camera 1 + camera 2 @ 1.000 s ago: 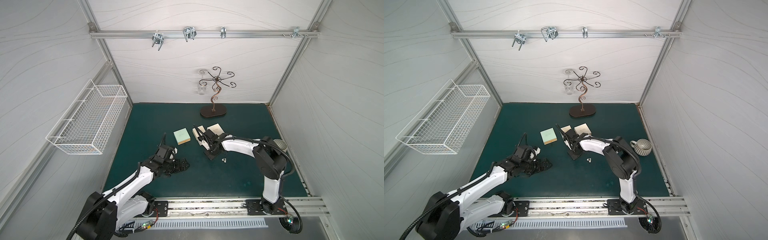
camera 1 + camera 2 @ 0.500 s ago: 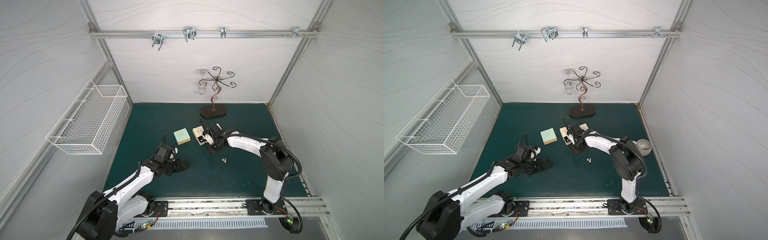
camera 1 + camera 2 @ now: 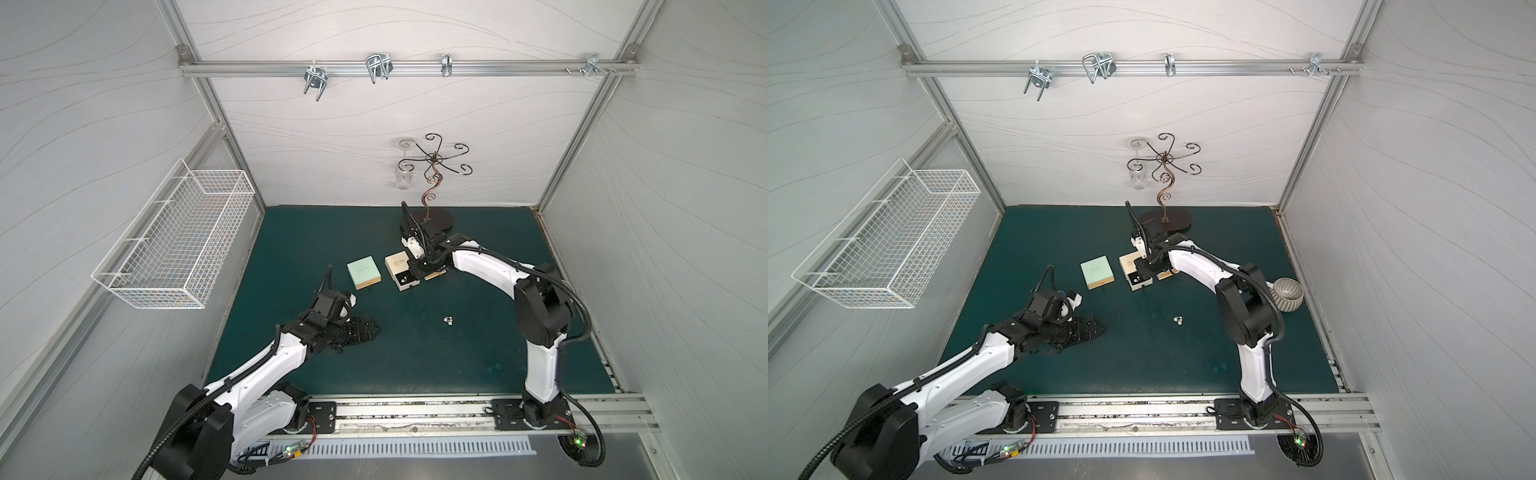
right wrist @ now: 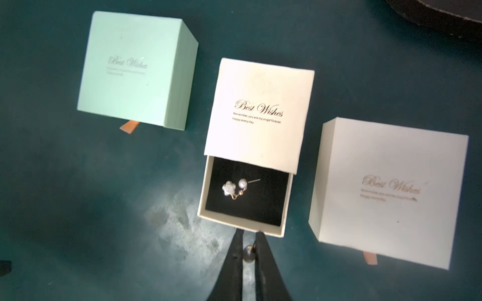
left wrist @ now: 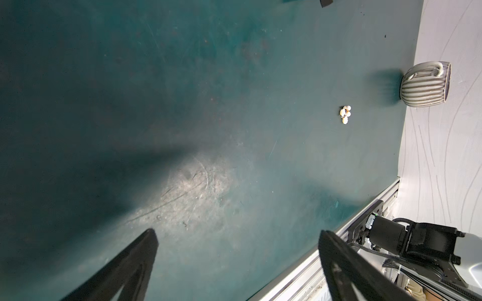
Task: Place the earrings into the drawer-style jewelry box
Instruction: Insert the earring into the inner lining.
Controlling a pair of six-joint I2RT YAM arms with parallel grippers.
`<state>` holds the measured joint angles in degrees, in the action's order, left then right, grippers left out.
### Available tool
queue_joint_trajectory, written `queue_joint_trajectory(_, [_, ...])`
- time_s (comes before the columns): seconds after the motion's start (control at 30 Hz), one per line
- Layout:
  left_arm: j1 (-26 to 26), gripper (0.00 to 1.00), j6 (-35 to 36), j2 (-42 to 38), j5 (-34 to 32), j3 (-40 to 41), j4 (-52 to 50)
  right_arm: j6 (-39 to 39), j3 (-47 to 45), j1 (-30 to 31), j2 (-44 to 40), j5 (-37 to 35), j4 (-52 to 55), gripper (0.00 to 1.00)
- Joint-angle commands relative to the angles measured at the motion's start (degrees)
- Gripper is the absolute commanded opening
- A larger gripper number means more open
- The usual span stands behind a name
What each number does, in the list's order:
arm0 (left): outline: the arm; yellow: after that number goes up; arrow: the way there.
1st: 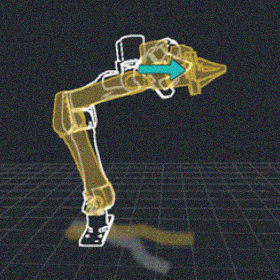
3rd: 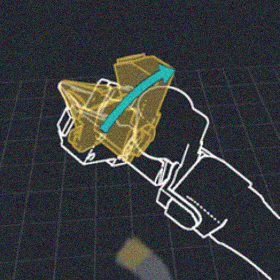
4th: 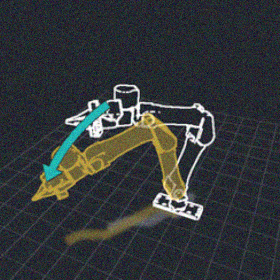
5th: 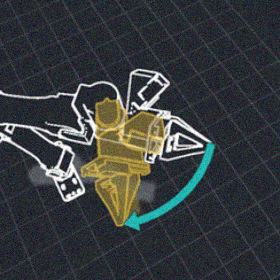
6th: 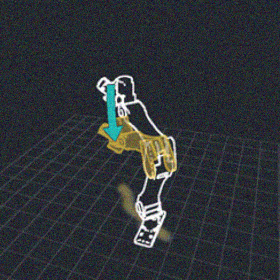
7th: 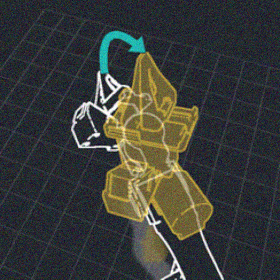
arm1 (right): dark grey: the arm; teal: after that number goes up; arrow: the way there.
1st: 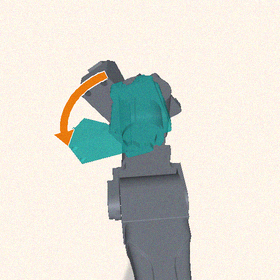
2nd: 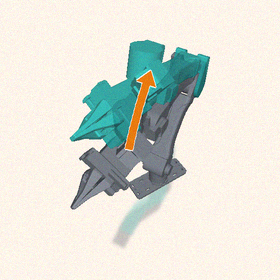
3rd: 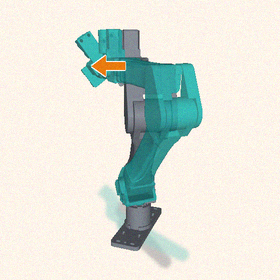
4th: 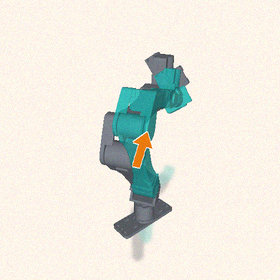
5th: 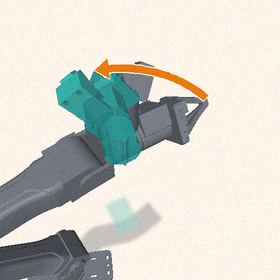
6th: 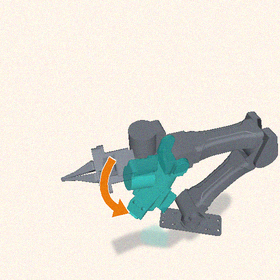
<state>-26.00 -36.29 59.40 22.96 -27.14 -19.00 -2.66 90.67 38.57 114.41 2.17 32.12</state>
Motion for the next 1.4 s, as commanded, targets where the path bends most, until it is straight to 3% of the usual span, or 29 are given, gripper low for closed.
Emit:
queue_joint_trajectory(0.0, [-0.19,0.99,-0.40,-1.01,0.15,-0.54,0.72,1.34,2.50,-0.30,2.58,0.57,2.37,0.12])
queue_joint_trajectory(1.37, [-0.45,0.99,-0.78,-1.99,-0.37,0.42,0.81,1.34,6.90,-1.05,7.37,0.29,4.30,0.15])
